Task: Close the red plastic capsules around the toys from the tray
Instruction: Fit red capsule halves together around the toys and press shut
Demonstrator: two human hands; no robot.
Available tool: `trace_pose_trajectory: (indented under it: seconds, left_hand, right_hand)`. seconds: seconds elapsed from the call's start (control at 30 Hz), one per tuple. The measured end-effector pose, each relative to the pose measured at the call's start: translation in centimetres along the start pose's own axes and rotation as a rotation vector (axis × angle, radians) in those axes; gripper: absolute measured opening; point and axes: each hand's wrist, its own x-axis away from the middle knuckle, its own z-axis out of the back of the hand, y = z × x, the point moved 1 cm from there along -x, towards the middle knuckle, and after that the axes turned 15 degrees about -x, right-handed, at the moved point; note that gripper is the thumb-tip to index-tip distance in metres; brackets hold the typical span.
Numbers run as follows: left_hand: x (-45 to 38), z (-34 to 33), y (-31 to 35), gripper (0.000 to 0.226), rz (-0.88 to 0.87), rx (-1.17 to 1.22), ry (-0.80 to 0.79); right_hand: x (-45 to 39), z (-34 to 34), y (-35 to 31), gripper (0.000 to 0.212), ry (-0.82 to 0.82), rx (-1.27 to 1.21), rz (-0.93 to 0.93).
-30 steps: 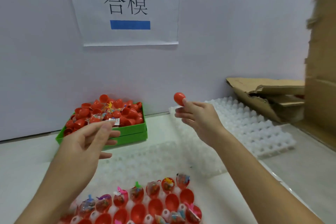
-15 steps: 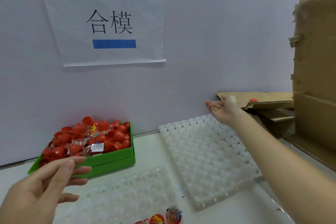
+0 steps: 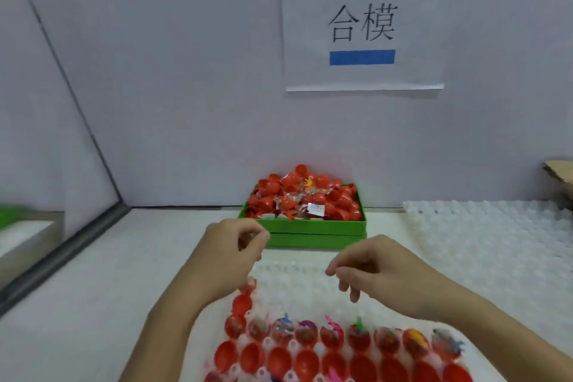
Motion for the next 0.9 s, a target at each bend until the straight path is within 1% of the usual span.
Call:
trace_pose_trajectory:
  seconds: [0.07,0.13,0.23,0.4,0.47,0.53,0.6,0.63,0.7,0.83,0.9]
  left_hand:
    - [0.1,0.9,-1.6,0.021,0.052,-0.028,-0.006]
    - [0.3,1.6,-3.0,0.021,0.094,-0.039,-0.006]
    - [0.6,2.5,-4.0,0.021,0.128,-0.032,0.005]
    - [0.8,2.8,-3.6,0.018,0.111,-0.031,0.002]
    - [0.7,2.7,-3.4,0.015,0.104,-0.040,-0.008]
    - [0.7,2.8,-3.3,0.012,0.100,-0.033,-0.011]
    - [0.7,2.8,-3.4,0.011,0.100,-0.032,-0.005]
    - [0.7,2.9,-3.4,0.012,0.099,-0.035,0.000]
    - [0.7,3.0,-3.4,0.013,0.096,-0.039,0.016]
    - [0.7,2.9,-3.1,0.015,0.091,-0.001,0.051]
    - [0.6,2.7,-2.6,0.014,0.084,0.039,0.060]
  right_hand:
    - [-0.8,-3.4,-1.0,0.019,-0.092,0.126,0.028]
    - [-1.9,-6.4,-1.5,0.015,-0.130,0.242,0.092]
    - [-4.0,-9.5,-2.2,0.014,-0.094,0.335,0.144]
    - [-6.8,-12.0,-3.2,0.013,-0.057,0.533,0.107]
    - [-7.2,-12.7,-3.4,0.010,-0.069,0.637,0.088]
    - [-7.4,-13.2,-3.4,0.002,-0.081,0.760,0.074]
    - [-7.3,-13.7,-3.2,0.022,-0.081,0.826,0.080]
    - [-7.2,-13.8,-3.2,0.029,-0.074,0.839,0.093]
    - [-7.0,-13.8,-3.3,0.032,-0.040,0.837,0.117]
    - [-6.8,-11.7,-4.1,0.015,0.060,0.706,0.192]
    - [-6.3,-9.7,-4.5,0.014,0.094,0.628,0.247]
